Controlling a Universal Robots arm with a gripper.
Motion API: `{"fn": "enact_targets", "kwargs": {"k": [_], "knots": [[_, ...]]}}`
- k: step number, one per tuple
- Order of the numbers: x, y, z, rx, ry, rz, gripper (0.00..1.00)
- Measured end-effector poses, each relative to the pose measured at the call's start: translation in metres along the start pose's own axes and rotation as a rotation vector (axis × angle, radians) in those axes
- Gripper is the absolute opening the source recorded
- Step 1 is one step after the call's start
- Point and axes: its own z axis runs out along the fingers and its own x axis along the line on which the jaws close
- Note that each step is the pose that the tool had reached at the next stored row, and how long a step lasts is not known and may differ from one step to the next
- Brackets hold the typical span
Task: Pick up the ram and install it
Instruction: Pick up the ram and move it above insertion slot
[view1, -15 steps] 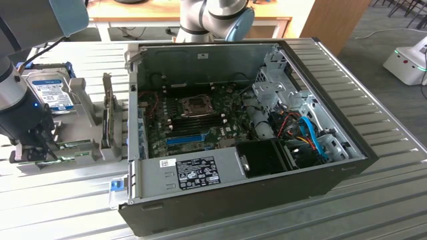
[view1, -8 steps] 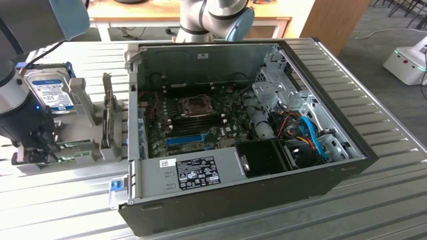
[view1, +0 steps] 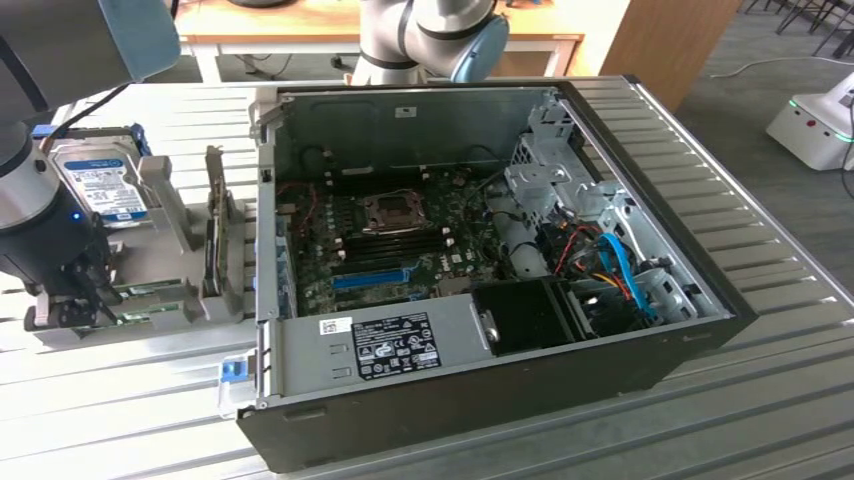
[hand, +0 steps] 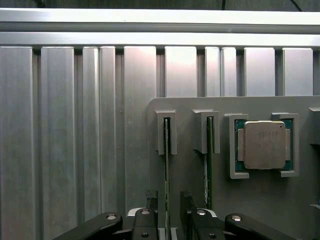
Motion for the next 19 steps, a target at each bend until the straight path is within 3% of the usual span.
{"fn": "enact_targets", "kwargs": {"k": [8, 9, 12, 19], "knots": [[0.0000, 0.0000, 0.0000, -0.0001, 0.0000, 0.000, 0.30], [0.0000, 0.0000, 0.0000, 0.0000, 0.0000, 0.000, 0.24], [0.0000, -0.0002, 0.0001, 0.0002, -0.0001, 0.000, 0.24], [-0.0002, -0.0064, 0.0000, -0.0010, 0.0001, 0.000, 0.24]]}}
